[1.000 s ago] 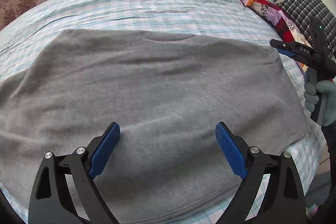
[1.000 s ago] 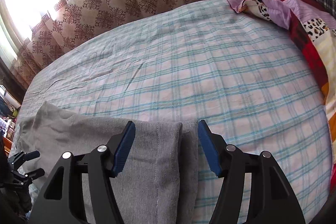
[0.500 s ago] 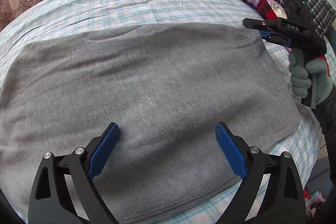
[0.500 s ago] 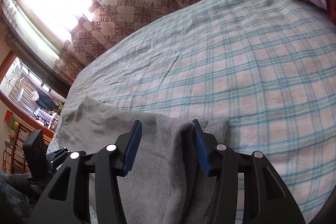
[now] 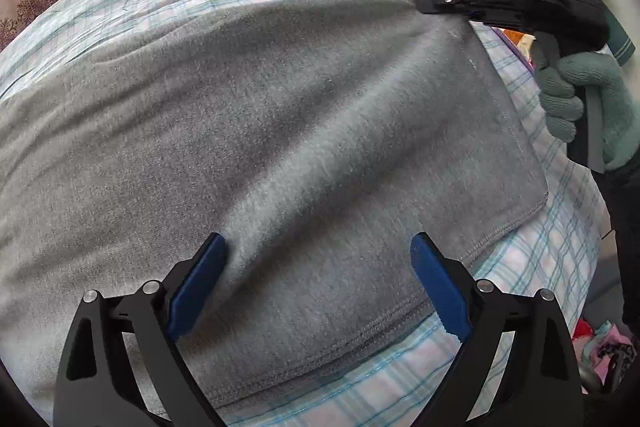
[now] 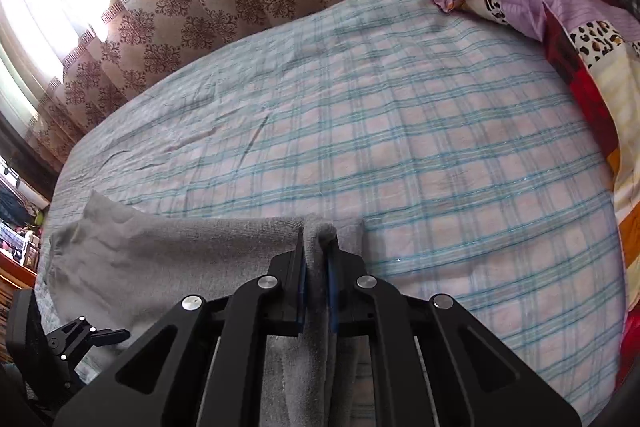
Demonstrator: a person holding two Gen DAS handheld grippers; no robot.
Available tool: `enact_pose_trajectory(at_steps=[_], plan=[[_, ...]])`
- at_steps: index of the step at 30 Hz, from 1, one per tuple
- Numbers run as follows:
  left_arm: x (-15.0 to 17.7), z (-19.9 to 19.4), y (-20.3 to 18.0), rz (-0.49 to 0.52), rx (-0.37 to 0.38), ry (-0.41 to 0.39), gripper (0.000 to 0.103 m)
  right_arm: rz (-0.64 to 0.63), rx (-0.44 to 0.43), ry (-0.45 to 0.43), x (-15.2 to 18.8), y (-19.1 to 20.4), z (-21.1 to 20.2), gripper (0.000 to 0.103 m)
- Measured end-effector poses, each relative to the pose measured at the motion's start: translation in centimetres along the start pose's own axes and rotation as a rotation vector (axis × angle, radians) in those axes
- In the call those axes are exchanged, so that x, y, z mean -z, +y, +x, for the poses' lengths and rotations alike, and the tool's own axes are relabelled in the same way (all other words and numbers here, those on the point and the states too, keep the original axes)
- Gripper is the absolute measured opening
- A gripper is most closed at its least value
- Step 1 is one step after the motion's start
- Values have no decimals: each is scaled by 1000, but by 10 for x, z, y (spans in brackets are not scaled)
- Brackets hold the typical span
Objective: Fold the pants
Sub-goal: 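Grasp the folded edge of the grey pants with the right tool, then pinch the pant edge with the right tool and lift it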
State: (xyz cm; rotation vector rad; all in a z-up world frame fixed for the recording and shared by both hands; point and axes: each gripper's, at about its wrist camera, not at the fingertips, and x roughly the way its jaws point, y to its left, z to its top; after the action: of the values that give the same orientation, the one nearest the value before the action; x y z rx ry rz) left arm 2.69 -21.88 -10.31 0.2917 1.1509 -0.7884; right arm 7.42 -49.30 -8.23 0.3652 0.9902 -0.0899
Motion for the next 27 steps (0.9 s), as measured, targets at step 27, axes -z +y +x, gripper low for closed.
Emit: enact_pose_trajectory(at_steps=[27], plan=[[61, -47, 17, -9, -93, -38, 94, -618, 16, 33, 195, 95, -91, 45]])
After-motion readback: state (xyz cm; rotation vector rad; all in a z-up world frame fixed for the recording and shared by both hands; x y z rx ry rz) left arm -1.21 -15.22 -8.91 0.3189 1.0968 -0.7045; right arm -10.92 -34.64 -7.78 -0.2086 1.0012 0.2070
